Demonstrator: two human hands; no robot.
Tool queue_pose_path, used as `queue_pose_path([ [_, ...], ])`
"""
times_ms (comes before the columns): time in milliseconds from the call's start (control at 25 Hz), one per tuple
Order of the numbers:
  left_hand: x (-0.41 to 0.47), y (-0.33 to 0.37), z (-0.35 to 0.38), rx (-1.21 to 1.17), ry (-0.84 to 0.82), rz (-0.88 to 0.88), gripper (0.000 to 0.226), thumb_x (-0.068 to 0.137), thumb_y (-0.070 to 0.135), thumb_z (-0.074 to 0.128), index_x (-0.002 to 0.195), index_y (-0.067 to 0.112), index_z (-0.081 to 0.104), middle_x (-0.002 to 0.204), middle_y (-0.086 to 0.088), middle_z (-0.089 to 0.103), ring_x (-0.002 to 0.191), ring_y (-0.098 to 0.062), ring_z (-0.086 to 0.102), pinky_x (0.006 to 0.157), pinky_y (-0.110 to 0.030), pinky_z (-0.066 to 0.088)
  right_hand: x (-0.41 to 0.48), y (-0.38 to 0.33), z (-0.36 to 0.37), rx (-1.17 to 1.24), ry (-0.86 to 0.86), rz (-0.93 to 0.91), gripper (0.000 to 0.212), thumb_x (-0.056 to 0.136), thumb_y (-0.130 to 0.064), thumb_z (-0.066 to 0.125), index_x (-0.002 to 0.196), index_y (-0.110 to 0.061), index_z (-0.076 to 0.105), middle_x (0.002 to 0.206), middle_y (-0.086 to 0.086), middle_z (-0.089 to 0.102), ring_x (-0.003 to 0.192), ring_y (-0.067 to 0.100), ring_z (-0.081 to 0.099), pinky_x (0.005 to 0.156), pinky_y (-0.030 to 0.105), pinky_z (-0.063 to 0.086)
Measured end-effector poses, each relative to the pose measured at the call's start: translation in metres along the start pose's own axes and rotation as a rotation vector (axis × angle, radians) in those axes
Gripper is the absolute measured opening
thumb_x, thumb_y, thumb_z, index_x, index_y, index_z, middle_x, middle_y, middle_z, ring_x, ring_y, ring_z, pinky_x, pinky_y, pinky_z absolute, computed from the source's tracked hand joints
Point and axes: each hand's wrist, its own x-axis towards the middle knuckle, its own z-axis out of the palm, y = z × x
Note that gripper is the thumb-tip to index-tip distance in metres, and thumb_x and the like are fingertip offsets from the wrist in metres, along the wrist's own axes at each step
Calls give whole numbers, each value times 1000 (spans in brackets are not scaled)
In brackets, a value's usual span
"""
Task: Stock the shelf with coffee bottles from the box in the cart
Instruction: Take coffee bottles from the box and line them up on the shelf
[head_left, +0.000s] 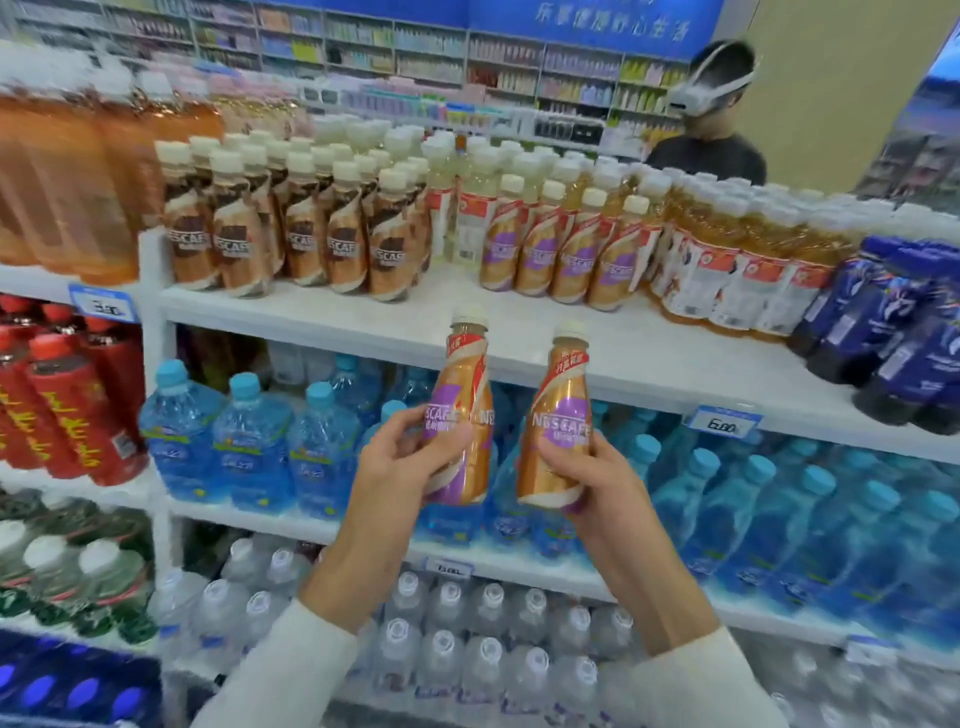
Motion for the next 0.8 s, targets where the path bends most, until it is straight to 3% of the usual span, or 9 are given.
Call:
queue_pose_path([
  [80, 17, 5, 35, 18, -5, 41, 47, 64, 26, 82, 107, 14, 67, 93, -5, 75, 76, -15, 70, 63, -29, 57, 13, -26, -26, -15, 18, -43, 62, 65, -22, 80, 124, -8, 64, 107, 8, 76, 95, 24, 72, 84, 40, 58],
  [240, 53, 12, 88, 66, -19, 99, 53, 65, 25, 90, 111, 17, 66, 103, -6, 76, 81, -17, 73, 73, -37, 57, 46, -70, -65, -57, 49, -113, 67, 65, -26, 83, 127, -10, 62, 110, 7, 75, 95, 21, 73, 82, 39, 57],
  [360, 84, 13, 123, 108, -20, 153, 41, 79, 20, 83, 115, 22, 63, 108, -4, 76, 91, -20, 75, 74, -32, 59, 72, -94, -82, -125, 123, -165, 72, 65, -25, 86, 129, -14, 58, 113, 4, 73, 100, 22, 70, 75, 35, 55],
  [560, 134, 8, 158, 422, -57, 309, 53, 87, 25, 78, 135, 22, 55, 120, 5, 65, 105, -10, 65, 70, -15, 55, 114, -112, -102, -210, 177, -189, 66, 79, -13, 82, 134, -20, 46, 121, 0, 63, 105, 19, 63, 61, 24, 52],
  [640, 150, 2, 163, 492, -48, 334, 57, 88, 26, 77, 139, 22, 51, 125, 4, 61, 106, -10, 62, 75, -17, 54, 127, -115, -107, -235, 179, -198, 65, 82, -12, 81, 132, -23, 42, 120, -4, 59, 106, 17, 60, 60, 25, 53],
  [800, 170, -15, 159, 547, -99, 323, 59, 89, 22, 76, 135, 30, 41, 133, 4, 56, 117, -14, 59, 94, -30, 55, 141, -106, -116, -340, 184, -261, 66, 83, -12, 80, 131, -26, 37, 121, -6, 58, 104, 10, 60, 70, 25, 54],
])
